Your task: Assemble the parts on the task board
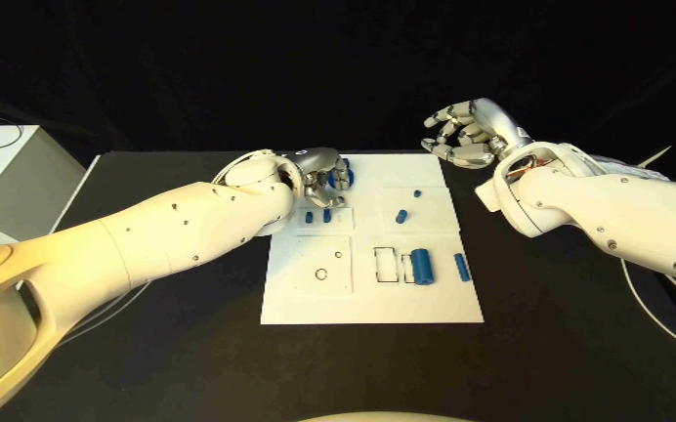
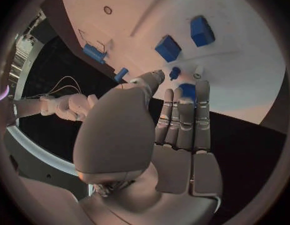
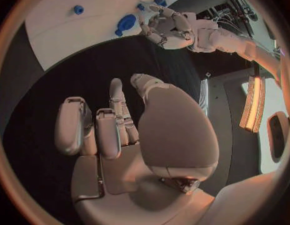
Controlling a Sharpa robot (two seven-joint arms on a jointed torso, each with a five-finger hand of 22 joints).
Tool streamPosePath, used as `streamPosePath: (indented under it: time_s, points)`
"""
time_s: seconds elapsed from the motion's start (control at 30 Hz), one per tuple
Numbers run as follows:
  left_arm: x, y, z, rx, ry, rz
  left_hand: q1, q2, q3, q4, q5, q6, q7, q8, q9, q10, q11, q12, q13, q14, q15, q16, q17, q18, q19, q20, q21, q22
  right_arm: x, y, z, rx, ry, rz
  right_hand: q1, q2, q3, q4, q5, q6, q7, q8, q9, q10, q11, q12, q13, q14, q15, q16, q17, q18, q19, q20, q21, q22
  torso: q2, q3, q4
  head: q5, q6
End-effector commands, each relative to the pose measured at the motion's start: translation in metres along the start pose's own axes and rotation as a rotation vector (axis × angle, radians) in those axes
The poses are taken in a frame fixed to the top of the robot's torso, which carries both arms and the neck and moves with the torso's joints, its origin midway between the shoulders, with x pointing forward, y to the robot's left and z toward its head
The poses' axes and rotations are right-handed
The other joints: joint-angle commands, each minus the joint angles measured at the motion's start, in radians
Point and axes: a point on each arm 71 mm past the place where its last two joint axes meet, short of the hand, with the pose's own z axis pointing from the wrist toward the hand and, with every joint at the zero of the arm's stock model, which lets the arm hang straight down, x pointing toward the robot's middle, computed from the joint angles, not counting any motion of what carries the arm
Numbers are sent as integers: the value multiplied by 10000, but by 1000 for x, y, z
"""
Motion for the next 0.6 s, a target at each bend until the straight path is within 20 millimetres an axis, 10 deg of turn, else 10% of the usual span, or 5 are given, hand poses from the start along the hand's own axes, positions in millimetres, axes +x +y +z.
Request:
streamPosePath:
  time_s: [0.03,0.6]
  points:
    - [2,0,2,-239,228,263,59,45,52,42,16,136,12,-72,-46,132,-14,-89,-57,79,-25,85,-7,152,95,-27,41,23,1,2,0,-205,1,-42,-14,-84,68,-13,-44,-3,55,68,17,69,13,-64,-16,512,-54,-30,544,69,81,12,-38,6,-2,2,5,-9,-6]
    - [7,-2,8,-554,599,327,275,47,583,109,37,444,-15,-264,-279,655,-85,-392,-370,319,-92,447,68,124,275,-96,273,246,2,4,0,-211,47,-26,-35,-90,71,-17,-43,-8,60,69,20,107,19,-189,-128,512,-49,-37,543,61,97,16,-8,36,0,-6,2,-54,-79]
